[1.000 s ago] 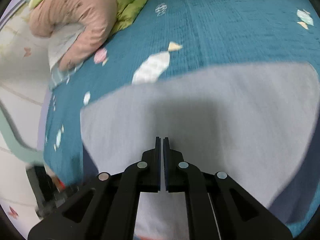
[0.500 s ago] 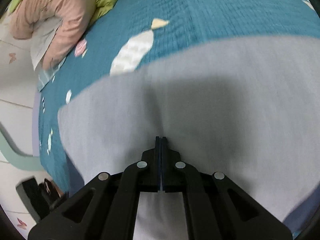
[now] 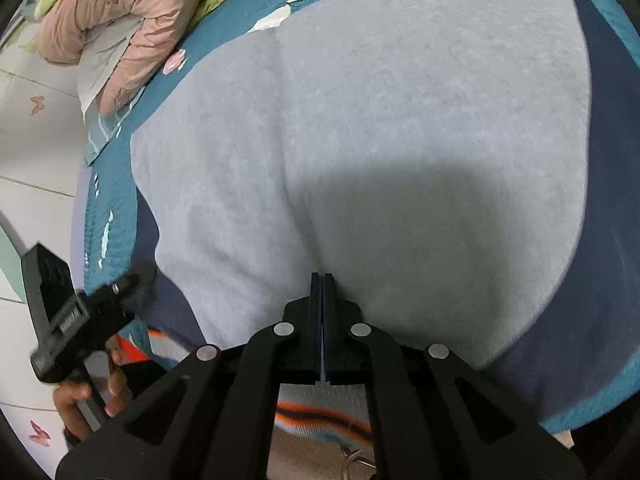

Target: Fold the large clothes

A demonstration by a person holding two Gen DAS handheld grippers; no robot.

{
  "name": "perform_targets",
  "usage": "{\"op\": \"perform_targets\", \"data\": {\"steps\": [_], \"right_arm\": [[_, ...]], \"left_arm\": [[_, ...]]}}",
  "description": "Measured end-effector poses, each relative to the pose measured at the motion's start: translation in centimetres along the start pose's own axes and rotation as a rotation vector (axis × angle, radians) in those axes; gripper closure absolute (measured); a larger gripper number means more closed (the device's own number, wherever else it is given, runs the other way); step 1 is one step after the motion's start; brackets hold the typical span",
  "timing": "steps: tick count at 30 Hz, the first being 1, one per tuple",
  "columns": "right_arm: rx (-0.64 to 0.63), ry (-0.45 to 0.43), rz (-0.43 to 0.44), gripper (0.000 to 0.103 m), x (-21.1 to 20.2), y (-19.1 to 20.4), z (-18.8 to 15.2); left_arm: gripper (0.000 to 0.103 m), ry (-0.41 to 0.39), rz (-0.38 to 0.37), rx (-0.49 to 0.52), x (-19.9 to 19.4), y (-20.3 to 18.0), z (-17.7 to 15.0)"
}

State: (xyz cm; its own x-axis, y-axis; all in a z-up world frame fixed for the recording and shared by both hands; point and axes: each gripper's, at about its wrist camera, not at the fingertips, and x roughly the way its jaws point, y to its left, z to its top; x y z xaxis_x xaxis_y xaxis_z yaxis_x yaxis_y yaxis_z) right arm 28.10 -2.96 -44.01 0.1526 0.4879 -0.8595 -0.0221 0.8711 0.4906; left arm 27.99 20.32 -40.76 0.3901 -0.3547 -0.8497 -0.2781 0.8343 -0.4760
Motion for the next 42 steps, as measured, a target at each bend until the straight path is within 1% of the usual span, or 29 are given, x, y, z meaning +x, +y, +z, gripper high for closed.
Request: {"op": "perform_targets", "data": {"steps": [2, 4, 6, 9, 10, 12, 13, 14, 15, 17, 18, 20, 21, 23, 24, 25, 26, 27, 30, 34, 38, 42], "right_arm": [[-0.005, 0.002, 0.001, 0.103, 0.7, -0.3, 0.2], [0.023, 0.012, 0.032, 0.103, 1.1, -0.9, 0.6], [0.029, 0.013, 0.055, 0.103, 0.6, -1.5, 0.4], [0.048, -0.012, 0.103, 0.103, -0.4, -2.0, -0.2], [0.045, -0.025, 0.117, 0.100, -0.9, -2.0, -0.7], [0.012, -0.040, 0.101, 0.098, -1.4, -1.4, -1.2], [-0.013, -0.052, 0.098, 0.095, -1.7, -0.9, -1.7], [-0.034, -0.064, 0.091, 0.094, -1.9, -0.6, -2.0], [-0.059, -0.082, 0.077, 0.093, -2.2, -0.1, -2.4], [-0.138, -0.134, 0.045, 0.082, -2.8, 1.4, -3.5], [-0.178, -0.156, 0.024, 0.078, -2.9, 2.2, -4.0], [-0.245, -0.189, -0.016, 0.063, -2.7, 3.7, -4.8], [-0.287, -0.204, -0.027, 0.062, -2.7, 4.6, -5.3], [-0.374, -0.233, -0.017, 0.059, -2.4, 6.4, -6.7], [-0.410, -0.242, -0.010, 0.058, -2.2, 7.1, -7.3], [-0.438, -0.251, -0.004, 0.056, -2.1, 7.6, -7.8], [-0.470, -0.263, 0.001, 0.050, -1.9, 8.3, -8.4], [-0.487, -0.270, 0.003, 0.047, -1.7, 8.6, -8.8], [-0.523, -0.268, 0.047, 0.046, -0.9, 10.0, -9.8], [-0.511, -0.251, 0.095, 0.045, 0.6, 11.3, -9.5], [-0.539, -0.258, 0.094, 0.036, 1.8, 12.8, -9.0], [-0.540, -0.240, 0.109, 0.036, 2.9, 13.5, -8.1]], "left_arm": [[0.019, 0.001, -0.024, -0.025, -0.1, 0.6, 0.1], [0.019, 0.009, -0.030, -0.034, 0.0, 0.8, 0.2], [0.019, 0.012, -0.020, -0.031, -0.1, 0.6, 0.1], [0.019, 0.013, -0.010, -0.030, 0.0, 0.2, 0.1], [0.020, 0.011, -0.011, -0.035, 0.0, 0.1, 0.2], [0.022, 0.014, -0.021, -0.042, 0.1, -0.1, 0.3], [0.028, 0.012, -0.017, -0.040, 0.0, -0.1, 0.3], [0.039, 0.014, -0.010, -0.035, 0.0, -0.1, 0.3], [0.043, 0.016, 0.001, -0.027, -0.3, 0.0, 0.2], [0.055, 0.002, -0.001, -0.036, -1.2, 0.3, 0.2], [0.057, -0.006, -0.006, -0.037, -1.6, 0.2, 0.2], [0.066, -0.014, -0.013, -0.022, -2.3, -0.3, 0.3], [0.068, -0.015, -0.008, -0.008, -2.6, -0.6, 0.3], [0.075, -0.014, -0.021, 0.007, -3.1, -1.2, 0.5], [0.075, -0.012, -0.030, 0.007, -3.4, -1.5, 0.6], [0.075, -0.014, -0.044, 0.008, -3.8, -1.8, 0.6], [0.076, -0.016, -0.057, 0.014, -4.1, -2.1, 0.7], [0.076, -0.020, -0.069, 0.030, -4.5, -2.8, 0.7], [0.076, -0.012, -0.085, 0.065, -5.1, -4.0, 0.9], [0.076, 0.013, -0.093, 0.083, -5.2, -4.8, 1.1], [0.076, 0.031, -0.100, 0.101, -5.1, -5.6, 1.4], [0.076, 0.049, -0.111, 0.110, -4.9, -5.9, 1.7]]}}
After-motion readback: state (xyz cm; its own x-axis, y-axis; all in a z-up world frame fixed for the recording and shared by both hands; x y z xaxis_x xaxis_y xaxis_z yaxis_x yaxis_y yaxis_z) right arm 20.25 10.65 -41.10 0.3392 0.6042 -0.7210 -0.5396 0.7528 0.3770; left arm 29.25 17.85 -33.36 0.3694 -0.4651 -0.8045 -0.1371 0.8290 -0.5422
